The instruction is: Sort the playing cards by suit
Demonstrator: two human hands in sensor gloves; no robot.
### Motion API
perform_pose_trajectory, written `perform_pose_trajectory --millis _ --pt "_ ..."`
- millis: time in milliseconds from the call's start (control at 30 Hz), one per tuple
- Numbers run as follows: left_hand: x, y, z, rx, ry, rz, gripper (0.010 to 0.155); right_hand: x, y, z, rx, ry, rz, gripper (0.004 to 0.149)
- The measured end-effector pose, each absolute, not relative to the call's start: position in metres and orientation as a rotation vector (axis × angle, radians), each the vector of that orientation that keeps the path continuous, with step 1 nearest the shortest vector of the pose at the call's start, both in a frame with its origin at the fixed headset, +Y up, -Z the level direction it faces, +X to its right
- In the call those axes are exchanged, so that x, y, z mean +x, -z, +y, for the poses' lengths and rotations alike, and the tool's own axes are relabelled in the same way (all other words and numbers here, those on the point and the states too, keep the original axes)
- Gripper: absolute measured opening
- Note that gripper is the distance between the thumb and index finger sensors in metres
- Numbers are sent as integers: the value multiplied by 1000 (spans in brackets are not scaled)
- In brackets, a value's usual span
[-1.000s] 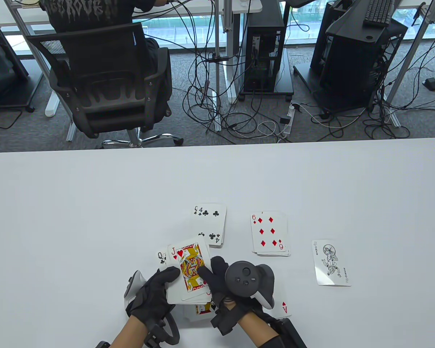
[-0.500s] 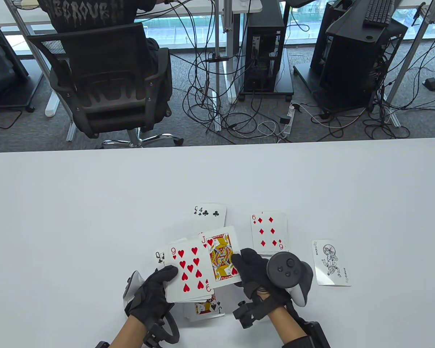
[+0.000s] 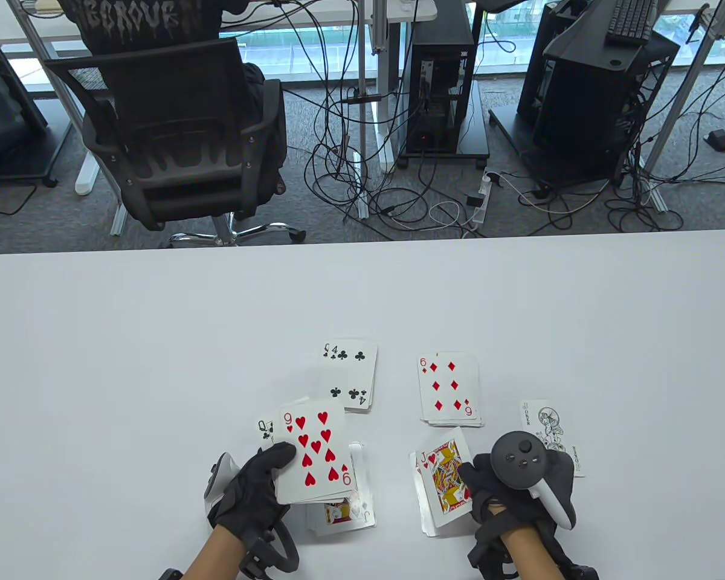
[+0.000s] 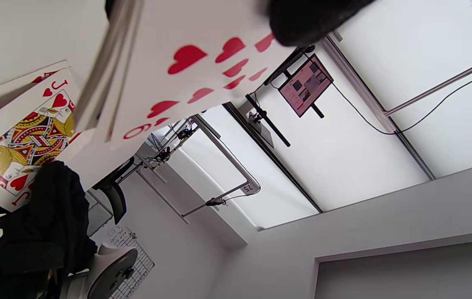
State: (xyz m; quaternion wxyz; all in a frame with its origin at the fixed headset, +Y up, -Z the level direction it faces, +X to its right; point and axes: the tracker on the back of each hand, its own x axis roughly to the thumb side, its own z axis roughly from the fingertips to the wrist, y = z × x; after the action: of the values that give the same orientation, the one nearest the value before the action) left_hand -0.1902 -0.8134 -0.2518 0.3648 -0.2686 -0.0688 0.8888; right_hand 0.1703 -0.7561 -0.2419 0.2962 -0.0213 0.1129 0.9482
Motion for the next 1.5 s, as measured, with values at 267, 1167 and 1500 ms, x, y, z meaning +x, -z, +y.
perform_pose_trajectory --millis 267,1167,1500 --pt "-191 252 -813 -688 -2283 -176 55 155 243 -769 -59 -2913 453 48" --pt "-191 252 -812 -691 -2283 -197 55 104 256 -720 111 -3014 352 60" --pt "-191 252 -813 -690 -2272 -204 55 34 249 -702 511 -2401 19 69"
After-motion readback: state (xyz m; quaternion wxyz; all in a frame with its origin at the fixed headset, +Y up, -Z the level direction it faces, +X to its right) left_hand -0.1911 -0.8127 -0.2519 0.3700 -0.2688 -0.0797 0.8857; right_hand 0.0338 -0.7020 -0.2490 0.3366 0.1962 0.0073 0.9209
